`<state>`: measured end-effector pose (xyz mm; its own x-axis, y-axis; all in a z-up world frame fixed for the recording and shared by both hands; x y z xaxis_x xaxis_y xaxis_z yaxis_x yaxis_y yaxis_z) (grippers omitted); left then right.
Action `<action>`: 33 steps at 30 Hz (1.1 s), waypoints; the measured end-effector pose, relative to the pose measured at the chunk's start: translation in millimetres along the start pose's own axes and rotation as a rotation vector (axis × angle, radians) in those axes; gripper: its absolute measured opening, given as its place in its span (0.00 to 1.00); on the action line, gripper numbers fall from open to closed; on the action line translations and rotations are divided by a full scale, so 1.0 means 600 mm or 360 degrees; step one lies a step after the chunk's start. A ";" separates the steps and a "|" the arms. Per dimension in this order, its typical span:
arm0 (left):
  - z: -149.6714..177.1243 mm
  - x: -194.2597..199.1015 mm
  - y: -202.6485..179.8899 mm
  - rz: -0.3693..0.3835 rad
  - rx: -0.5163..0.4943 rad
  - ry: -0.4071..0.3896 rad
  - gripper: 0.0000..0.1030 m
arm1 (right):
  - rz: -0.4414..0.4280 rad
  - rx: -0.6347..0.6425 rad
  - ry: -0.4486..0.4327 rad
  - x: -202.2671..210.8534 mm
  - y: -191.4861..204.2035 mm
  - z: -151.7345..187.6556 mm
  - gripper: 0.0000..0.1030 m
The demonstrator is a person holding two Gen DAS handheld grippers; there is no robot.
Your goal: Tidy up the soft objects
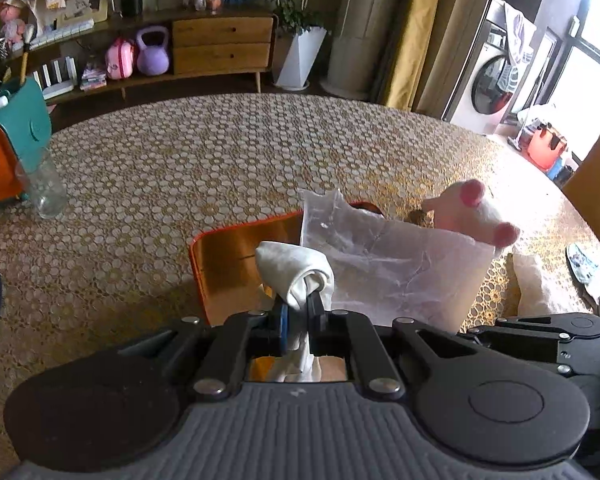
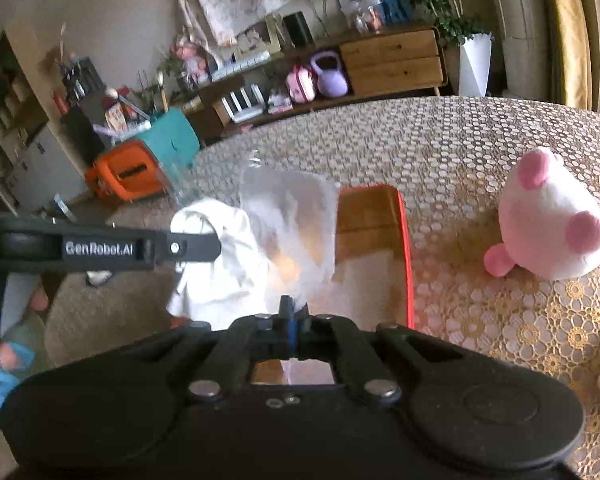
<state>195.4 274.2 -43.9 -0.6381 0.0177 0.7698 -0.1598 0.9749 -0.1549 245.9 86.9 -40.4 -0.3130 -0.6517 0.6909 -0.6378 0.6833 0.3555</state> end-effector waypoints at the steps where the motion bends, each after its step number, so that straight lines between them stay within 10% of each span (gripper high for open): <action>1: 0.002 -0.004 -0.001 0.0006 -0.0002 0.0010 0.09 | 0.0019 0.0021 0.0014 -0.003 0.002 0.003 0.00; 9: 0.019 -0.036 -0.011 0.0032 -0.0023 0.0105 0.09 | 0.0145 0.0202 0.0087 -0.021 0.022 0.018 0.02; 28: 0.052 -0.078 -0.017 0.0023 -0.0041 0.0246 0.11 | 0.0236 0.0424 0.0097 -0.009 0.036 0.024 0.44; 33: 0.055 -0.076 -0.021 0.0027 -0.0042 0.0254 0.28 | 0.0230 0.0451 0.0086 0.007 0.041 0.025 0.55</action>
Point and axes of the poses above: each gripper's, at about its wrist camera, not at the fingertips, and x roughly against the way its jaws point, y to its left, z to its underside, the point moved 2 cm from there along -x, roughly the way its jaws point, and after that the axes turned 1 degree about -x, right-handed, at the moved point
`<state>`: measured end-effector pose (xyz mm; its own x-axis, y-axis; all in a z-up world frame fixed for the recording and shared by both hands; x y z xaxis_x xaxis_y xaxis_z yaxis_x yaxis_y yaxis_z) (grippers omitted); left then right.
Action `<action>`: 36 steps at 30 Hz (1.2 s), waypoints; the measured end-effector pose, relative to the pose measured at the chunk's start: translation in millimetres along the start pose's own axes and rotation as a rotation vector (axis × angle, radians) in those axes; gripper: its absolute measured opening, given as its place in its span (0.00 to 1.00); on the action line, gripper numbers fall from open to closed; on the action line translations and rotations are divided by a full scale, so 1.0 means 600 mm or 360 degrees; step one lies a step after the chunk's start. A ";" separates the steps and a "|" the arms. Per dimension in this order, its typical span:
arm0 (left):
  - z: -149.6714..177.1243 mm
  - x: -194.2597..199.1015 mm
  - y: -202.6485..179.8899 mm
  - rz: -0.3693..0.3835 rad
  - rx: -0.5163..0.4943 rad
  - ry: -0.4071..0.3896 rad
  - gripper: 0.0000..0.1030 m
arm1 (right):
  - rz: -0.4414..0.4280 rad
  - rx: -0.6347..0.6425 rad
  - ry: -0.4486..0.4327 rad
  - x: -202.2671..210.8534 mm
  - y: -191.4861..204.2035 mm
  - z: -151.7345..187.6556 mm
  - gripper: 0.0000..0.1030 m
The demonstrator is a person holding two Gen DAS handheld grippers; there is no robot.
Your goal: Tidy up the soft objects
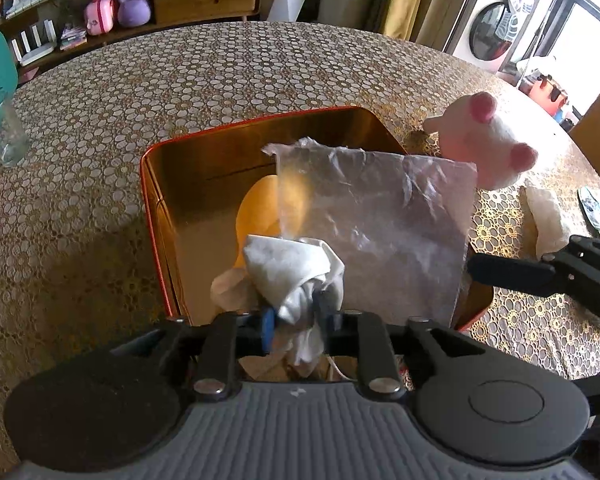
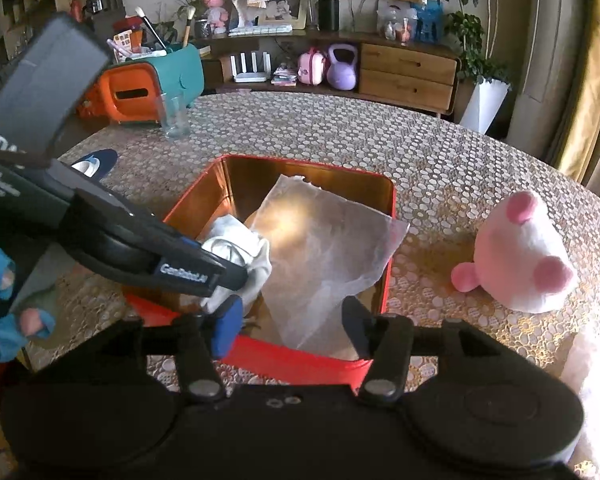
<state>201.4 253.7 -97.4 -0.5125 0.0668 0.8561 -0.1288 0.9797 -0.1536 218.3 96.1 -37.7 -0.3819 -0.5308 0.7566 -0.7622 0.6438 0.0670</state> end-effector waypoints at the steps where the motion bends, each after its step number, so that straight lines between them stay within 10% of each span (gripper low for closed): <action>1: 0.001 0.002 -0.001 0.0003 0.0001 -0.0002 0.29 | -0.0003 0.0003 -0.0002 0.003 0.000 0.000 0.56; 7: 0.004 0.025 -0.004 -0.0012 0.0006 -0.0045 0.55 | 0.0002 -0.0015 -0.0027 0.027 -0.007 0.002 0.58; 20: 0.006 0.125 -0.055 -0.0047 -0.0076 -0.0236 0.69 | -0.0035 -0.0132 -0.0166 0.136 -0.039 0.016 0.82; 36: 0.025 0.197 -0.198 0.0185 -0.0218 -0.0415 0.81 | 0.0113 -0.0237 -0.0305 0.290 -0.108 0.079 0.95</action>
Point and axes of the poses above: each gripper's, at about its wrist camera, not at the fingertips, and x roughly against the way its jaws point, y to its left, z to its underside, the point moved 2 cm from there along -x, roughly the way its jaws point, and after that the axes turned 1 degree about -x, right-handed, at the moved point
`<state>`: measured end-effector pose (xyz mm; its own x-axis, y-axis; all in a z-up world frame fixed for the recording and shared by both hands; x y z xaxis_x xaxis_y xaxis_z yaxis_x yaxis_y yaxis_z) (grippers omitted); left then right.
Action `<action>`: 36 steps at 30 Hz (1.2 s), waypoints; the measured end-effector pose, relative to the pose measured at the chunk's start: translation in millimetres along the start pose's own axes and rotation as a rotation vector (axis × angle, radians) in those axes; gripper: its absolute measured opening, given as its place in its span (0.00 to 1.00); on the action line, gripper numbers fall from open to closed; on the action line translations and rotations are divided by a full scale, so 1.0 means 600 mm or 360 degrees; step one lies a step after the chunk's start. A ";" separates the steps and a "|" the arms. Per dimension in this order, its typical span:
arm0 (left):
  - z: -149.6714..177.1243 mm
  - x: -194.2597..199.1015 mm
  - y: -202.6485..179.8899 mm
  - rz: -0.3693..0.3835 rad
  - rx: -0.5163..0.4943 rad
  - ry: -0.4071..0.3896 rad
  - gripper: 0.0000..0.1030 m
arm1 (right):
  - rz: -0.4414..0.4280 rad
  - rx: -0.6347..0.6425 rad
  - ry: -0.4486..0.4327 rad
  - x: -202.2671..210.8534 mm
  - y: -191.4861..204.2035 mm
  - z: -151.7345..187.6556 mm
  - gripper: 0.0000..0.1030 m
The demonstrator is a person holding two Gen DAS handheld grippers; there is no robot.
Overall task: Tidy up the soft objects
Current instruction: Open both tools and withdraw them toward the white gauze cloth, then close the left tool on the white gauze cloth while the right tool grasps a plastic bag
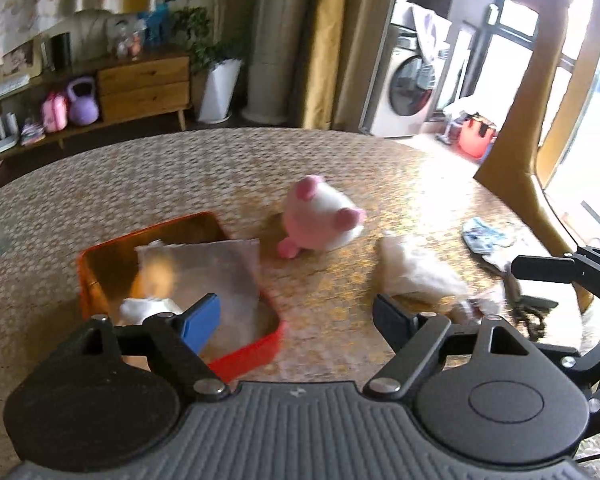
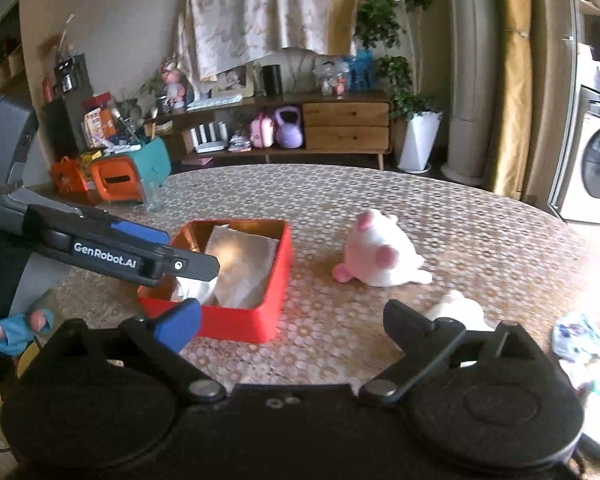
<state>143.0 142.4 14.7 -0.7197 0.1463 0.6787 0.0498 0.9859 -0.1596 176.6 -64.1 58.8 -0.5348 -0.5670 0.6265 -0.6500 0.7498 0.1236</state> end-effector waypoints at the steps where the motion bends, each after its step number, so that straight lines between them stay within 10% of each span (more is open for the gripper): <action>1: -0.001 -0.001 -0.011 0.0019 -0.0004 -0.0010 0.81 | 0.0013 -0.0011 -0.0010 0.011 -0.009 0.003 0.95; 20: -0.019 -0.090 -0.208 0.0331 -0.0160 0.0002 0.97 | 0.0273 -0.0169 -0.0055 0.118 -0.173 0.108 0.98; 36: -0.039 -0.235 -0.273 0.0148 -0.0120 0.0108 0.97 | 0.0227 -0.0169 0.0016 0.084 -0.234 0.162 0.99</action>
Point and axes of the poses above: each gripper's, at about its wrist camera, not at the fingertips, and x roughly against the way its jaws point, y to its left, z to its underside, the point moved 2 cm from there along -x, roughly the way its jaws point, and after that the axes turned 1 degree about -x, right-handed, at the moved point
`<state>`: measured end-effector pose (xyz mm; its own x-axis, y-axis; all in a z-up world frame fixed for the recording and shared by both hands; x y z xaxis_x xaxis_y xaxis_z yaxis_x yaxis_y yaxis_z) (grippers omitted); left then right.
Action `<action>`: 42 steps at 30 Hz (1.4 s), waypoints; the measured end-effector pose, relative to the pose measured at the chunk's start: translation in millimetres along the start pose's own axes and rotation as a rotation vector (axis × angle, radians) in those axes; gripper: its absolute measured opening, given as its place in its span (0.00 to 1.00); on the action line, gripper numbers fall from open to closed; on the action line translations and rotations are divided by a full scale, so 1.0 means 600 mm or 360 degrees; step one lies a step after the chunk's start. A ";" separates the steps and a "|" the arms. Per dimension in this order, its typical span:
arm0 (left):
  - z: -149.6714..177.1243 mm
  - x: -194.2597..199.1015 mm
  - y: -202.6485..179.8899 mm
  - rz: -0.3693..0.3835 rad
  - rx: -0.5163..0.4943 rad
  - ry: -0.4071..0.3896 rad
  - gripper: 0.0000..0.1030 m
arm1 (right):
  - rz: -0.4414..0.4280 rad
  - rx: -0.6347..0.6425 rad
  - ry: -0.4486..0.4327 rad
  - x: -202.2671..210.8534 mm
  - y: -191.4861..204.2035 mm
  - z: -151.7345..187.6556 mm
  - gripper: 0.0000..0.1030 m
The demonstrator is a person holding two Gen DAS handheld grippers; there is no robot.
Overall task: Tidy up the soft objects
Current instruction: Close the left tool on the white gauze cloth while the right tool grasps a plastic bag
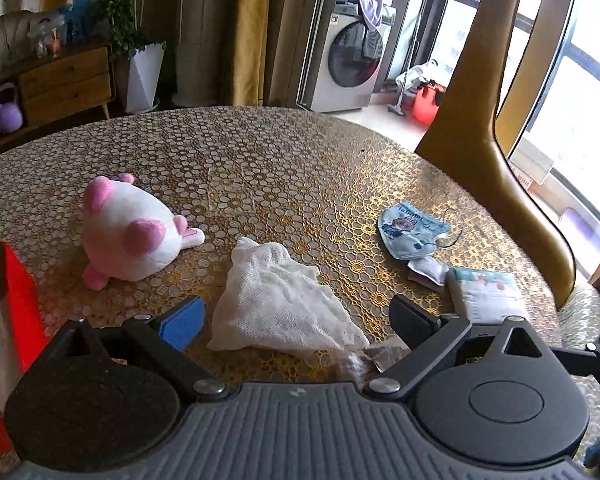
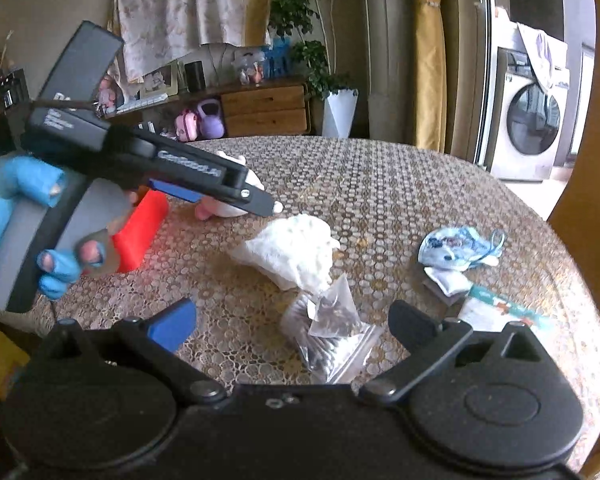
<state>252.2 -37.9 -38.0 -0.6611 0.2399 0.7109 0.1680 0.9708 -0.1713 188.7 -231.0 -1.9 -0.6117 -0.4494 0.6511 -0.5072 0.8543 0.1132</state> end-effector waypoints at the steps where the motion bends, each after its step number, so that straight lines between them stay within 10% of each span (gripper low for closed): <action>1: 0.000 -0.010 -0.003 -0.0010 -0.0008 0.0005 0.97 | -0.0003 -0.0016 0.0012 -0.004 -0.004 0.001 0.99; 32: 0.023 -0.203 -0.006 -0.0155 -0.0151 0.0314 0.96 | -0.0005 -0.0269 0.0210 -0.157 -0.066 0.020 0.50; 37: 0.022 -0.200 -0.006 -0.0173 -0.0163 0.0302 0.85 | 0.0017 -0.0292 0.0191 -0.155 -0.072 0.019 0.35; 42: 0.019 -0.188 -0.002 -0.0197 -0.0153 0.0276 0.50 | 0.0055 -0.0261 0.0167 -0.151 -0.068 0.016 0.23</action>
<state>318.5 -66.4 -125.6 -0.5468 0.1061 0.8305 0.1675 0.9858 -0.0157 258.8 -228.0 -72.6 -0.5559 -0.3968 0.7304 -0.3763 0.9036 0.2046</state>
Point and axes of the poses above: each gripper's, at about its wrist camera, not at the fingertips, and x roughly against the way its jaws point, y to its left, z to its underside, the point moved 2 cm from there along -x, roughly the way its jaws point, and after that the axes turned 1 degree about -x, right-handed, at the moved point
